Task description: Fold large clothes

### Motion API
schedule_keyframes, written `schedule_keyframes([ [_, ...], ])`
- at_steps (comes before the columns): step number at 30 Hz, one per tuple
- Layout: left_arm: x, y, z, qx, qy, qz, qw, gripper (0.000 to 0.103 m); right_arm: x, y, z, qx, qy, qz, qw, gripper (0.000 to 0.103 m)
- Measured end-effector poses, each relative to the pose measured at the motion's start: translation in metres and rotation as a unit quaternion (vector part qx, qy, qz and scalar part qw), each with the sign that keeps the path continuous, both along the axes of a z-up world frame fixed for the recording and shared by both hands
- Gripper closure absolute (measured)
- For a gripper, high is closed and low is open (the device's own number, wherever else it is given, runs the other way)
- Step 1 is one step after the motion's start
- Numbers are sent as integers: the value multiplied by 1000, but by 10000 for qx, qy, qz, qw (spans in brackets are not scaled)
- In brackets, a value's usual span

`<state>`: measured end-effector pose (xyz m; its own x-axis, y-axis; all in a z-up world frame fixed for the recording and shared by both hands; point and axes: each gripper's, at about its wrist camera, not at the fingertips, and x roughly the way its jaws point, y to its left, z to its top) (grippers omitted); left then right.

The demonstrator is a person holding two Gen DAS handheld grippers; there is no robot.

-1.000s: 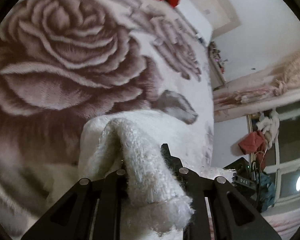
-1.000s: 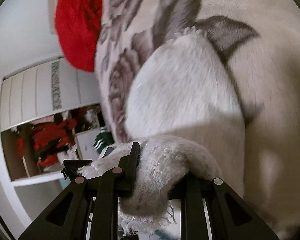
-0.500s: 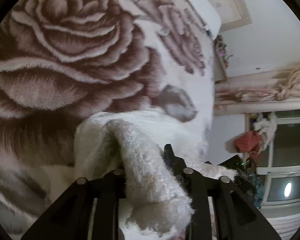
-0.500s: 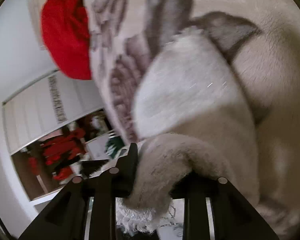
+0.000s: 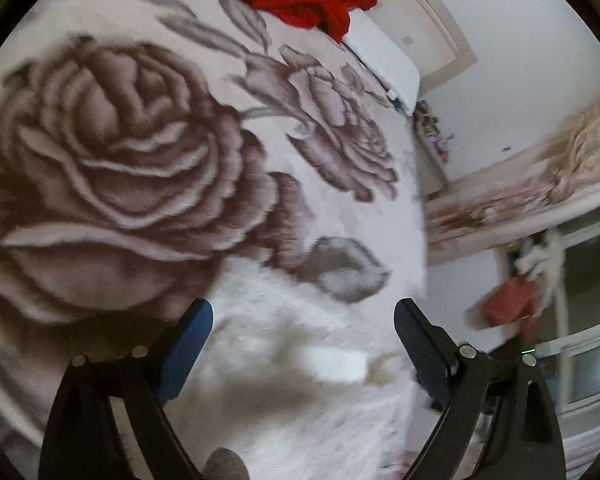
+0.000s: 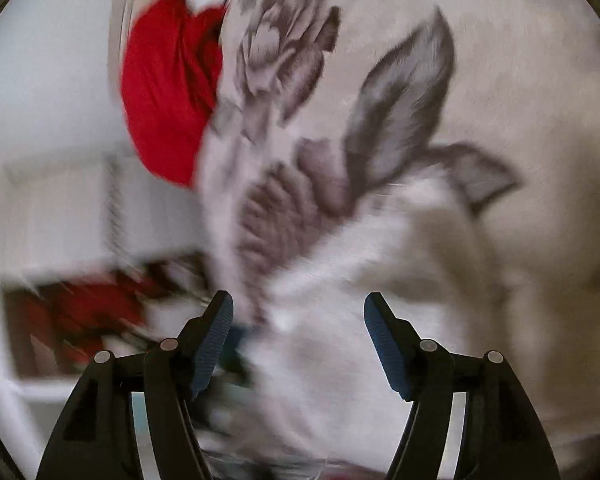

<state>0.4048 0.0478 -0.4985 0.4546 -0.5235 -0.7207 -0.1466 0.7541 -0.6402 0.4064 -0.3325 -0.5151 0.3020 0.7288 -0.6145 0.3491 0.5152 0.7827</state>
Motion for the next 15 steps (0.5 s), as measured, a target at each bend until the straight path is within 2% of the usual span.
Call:
schedule_keyframes([
  [1,-12,-1,3,297,-19,-45,9995,10,-6,7,6,-491,-24,348,9982,33],
  [2,-18,-3,3,474,-2,-74,9988,10,-14,17,8,-1098,37,742,9912,33],
  [4,-37,-8,-4,871,87,-209,9959,10,-25,27,-4,-1673,150,1142,9791,33],
  [6,-44,-13,-19,1146,259,-276,9927,10,-28,32,-27,-1706,276,1320,9761,33],
  [7,-46,-16,-31,1364,384,-308,9894,10,-26,35,-44,-1477,396,1356,9789,34],
  [8,-45,-19,-41,1619,498,-309,9851,10,-27,38,-52,-1285,398,1348,9817,54],
  [9,-45,-20,-48,1760,567,-316,9822,10,-27,39,-55,-1313,362,1328,9817,70],
  [11,-41,-22,-70,2005,794,-348,9759,8,-25,43,-44,-1569,26,1330,9786,81],
  [13,-38,-17,-83,1817,891,-288,9789,7,-27,34,-33,-1895,-164,1104,9755,84],
  [15,-36,-15,-90,1625,1015,-236,9812,4,-27,21,-47,-1915,93,1004,9763,85],
])
